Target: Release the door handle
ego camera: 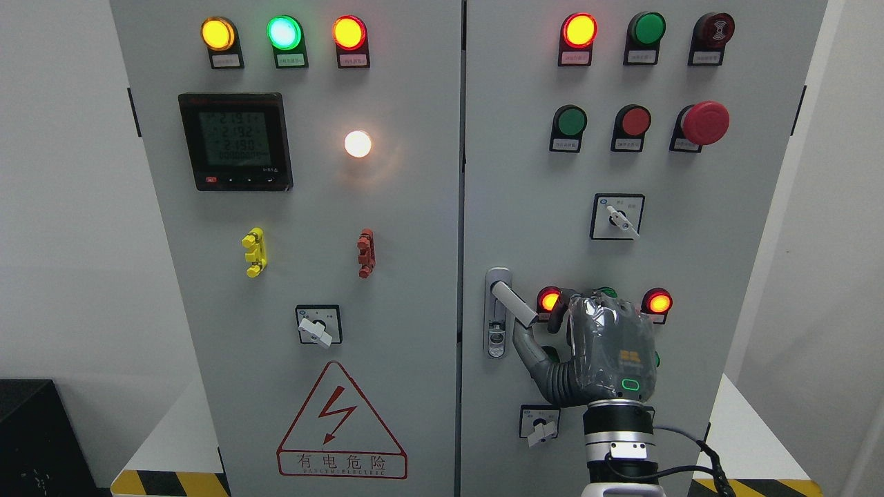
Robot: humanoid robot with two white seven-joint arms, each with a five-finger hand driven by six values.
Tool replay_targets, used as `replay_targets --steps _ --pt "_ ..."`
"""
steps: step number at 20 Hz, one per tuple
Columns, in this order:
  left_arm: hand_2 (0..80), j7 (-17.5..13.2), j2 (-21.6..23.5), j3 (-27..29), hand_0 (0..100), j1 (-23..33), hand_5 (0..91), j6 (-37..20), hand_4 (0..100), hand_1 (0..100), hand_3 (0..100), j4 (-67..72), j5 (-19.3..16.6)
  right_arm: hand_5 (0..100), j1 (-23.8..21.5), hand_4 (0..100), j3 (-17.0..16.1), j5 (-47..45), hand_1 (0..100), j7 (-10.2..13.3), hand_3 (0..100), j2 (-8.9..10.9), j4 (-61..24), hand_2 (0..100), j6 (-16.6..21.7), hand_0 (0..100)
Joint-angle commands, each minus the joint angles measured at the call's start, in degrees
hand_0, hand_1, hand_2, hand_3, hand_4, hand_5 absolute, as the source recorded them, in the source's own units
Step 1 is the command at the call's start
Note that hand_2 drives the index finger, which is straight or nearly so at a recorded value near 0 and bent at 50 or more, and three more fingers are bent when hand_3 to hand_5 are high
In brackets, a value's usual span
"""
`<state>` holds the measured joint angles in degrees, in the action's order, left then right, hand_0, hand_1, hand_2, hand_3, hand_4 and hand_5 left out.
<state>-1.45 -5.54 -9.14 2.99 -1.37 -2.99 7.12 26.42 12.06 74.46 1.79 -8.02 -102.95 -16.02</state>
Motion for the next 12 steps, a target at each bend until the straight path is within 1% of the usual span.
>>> replay_targets --steps 1,12 --pt "4.5 0.0 0.0 0.0 0 0.0 0.0 -0.3 1 0 11 0.0 0.0 67 0.0 75 -0.5 0.0 42 0.0 97 0.03 -0.1 72 0.0 40" --pt "4.6 0.0 0.0 0.0 0 0.0 0.0 -0.2 1 0 10 0.0 0.0 67 0.1 75 -0.4 0.0 42 0.0 97 0.03 -0.1 71 0.0 40"
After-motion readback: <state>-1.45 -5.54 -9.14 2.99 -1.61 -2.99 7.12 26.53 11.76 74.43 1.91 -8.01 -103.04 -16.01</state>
